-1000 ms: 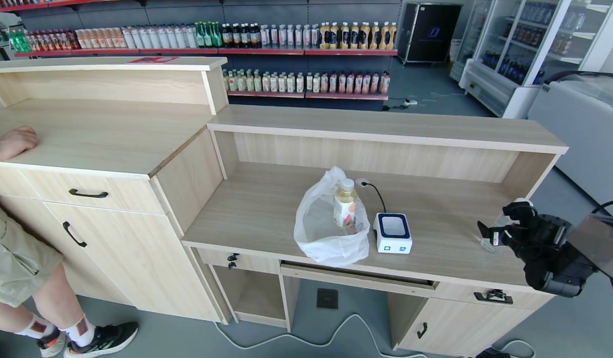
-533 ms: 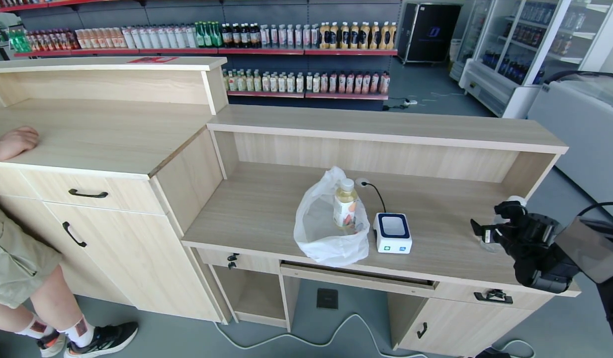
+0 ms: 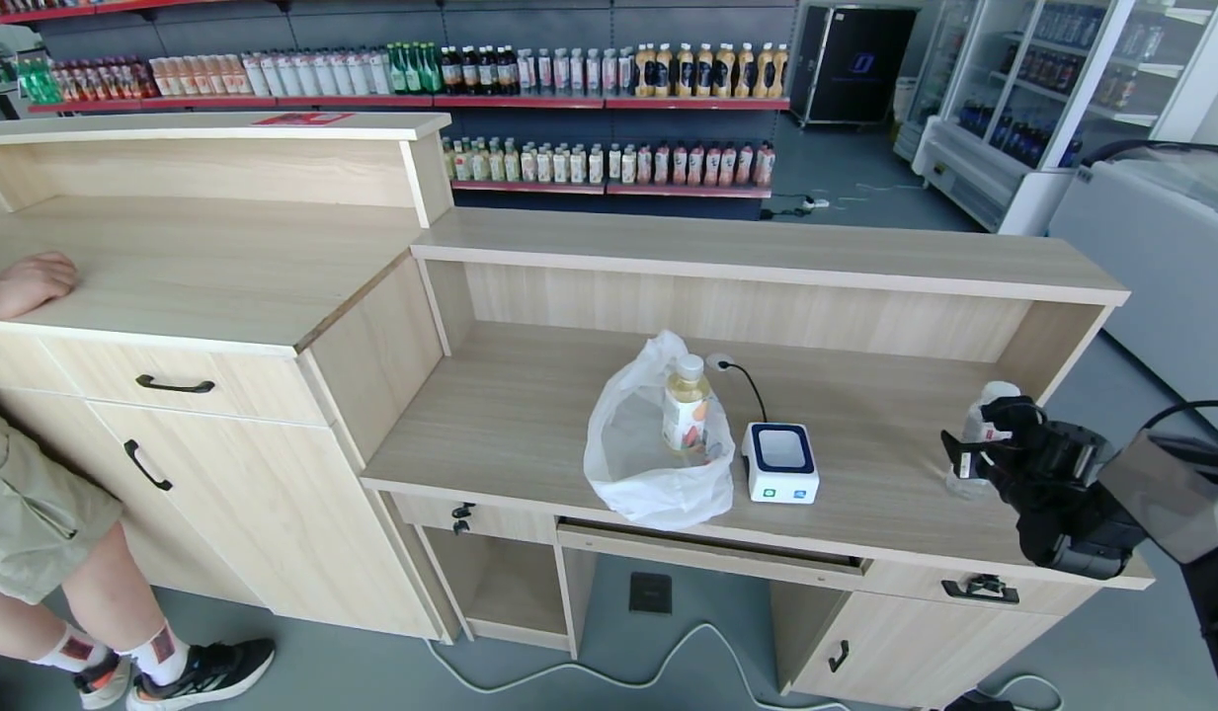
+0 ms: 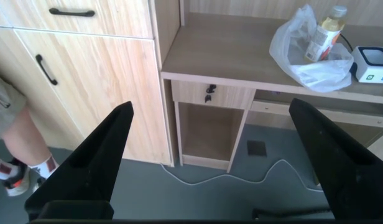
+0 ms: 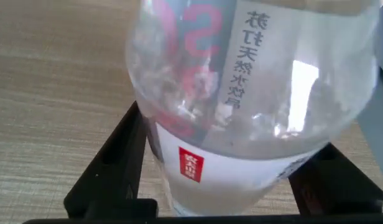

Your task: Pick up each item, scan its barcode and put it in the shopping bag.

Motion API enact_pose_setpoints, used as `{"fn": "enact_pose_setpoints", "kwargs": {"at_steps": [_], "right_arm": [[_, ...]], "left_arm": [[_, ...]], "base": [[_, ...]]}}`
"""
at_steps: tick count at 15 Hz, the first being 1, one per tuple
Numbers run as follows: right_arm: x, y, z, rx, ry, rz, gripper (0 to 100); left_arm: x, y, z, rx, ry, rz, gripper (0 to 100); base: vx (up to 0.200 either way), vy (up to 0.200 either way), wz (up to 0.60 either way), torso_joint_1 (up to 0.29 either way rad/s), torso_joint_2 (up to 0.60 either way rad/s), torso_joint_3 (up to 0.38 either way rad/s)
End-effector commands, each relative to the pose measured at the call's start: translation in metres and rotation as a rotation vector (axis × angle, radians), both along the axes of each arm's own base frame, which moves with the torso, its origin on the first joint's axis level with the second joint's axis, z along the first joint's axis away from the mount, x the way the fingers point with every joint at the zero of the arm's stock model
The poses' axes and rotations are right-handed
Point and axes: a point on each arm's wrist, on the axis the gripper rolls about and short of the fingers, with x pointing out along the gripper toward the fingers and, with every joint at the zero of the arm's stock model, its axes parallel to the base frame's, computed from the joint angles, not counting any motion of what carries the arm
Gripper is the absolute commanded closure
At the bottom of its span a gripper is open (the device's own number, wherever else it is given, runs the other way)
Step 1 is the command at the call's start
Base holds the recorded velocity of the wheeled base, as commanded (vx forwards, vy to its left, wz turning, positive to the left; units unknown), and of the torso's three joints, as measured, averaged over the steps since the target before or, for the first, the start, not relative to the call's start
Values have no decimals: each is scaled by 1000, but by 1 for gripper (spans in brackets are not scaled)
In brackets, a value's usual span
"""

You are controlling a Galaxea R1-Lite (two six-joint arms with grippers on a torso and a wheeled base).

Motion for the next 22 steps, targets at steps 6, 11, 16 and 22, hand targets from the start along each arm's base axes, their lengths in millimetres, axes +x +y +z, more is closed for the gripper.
{"fn": "enact_pose_setpoints", "kwargs": {"at_steps": [6,11,16,22], "right_arm": [[0,0,27,-7,-44,-2,100],[-85,39,199,314,-17,92,100],[-219,87,312,536,78,313,100],[-266,143,345,650,147,627,100]], "left_arm": [[0,0,0,0,0,1,0],[0,0,0,0,1,1,0],[0,0,0,0,0,1,0],[0,0,0,0,1,1,0]], "base": [[0,0,0,0,0,0],[0,0,0,0,0,0],[0,0,0,0,0,0],[0,0,0,0,0,0]]}}
